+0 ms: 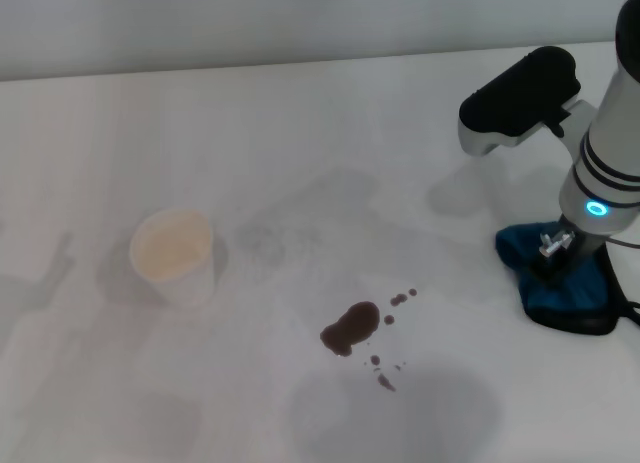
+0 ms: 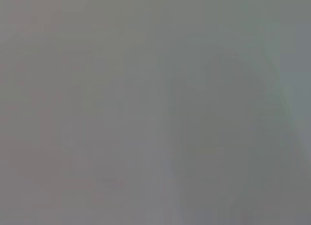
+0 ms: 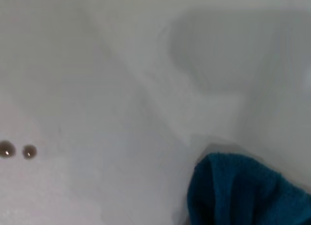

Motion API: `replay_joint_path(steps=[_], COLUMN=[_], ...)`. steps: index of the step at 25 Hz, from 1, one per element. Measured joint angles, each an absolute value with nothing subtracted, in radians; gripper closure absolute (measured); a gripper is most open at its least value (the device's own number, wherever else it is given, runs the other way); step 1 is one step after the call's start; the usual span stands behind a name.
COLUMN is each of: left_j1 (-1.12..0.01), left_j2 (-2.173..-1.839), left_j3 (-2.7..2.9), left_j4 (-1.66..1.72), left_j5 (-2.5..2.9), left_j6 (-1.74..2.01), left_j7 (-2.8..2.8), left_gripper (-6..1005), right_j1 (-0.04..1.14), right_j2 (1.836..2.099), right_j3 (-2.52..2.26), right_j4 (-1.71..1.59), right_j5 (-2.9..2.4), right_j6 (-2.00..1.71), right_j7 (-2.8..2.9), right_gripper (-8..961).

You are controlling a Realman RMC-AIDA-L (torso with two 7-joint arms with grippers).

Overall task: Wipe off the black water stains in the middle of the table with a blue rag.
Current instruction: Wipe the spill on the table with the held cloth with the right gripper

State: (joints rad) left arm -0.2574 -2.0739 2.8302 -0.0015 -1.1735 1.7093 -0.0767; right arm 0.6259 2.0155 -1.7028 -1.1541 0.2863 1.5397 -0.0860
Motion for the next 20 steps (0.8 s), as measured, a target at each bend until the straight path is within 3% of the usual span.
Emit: replay_joint_path(steps=[20], left_j1=[-0.261], left_j2=[-2.074], left_j3=[2.83], left_j4=[0.0], left_j5=[-1.174], left_j6=[1.709], left_j7=[-0.077], left_gripper=[120], right_j1=[0.668], right_j2=[2.026], right_j3=[-1.802], right_j4=[-1.2], right_j5=[0.368], right_j6=[1.449], right_j7=[-0.076], right_gripper=[852])
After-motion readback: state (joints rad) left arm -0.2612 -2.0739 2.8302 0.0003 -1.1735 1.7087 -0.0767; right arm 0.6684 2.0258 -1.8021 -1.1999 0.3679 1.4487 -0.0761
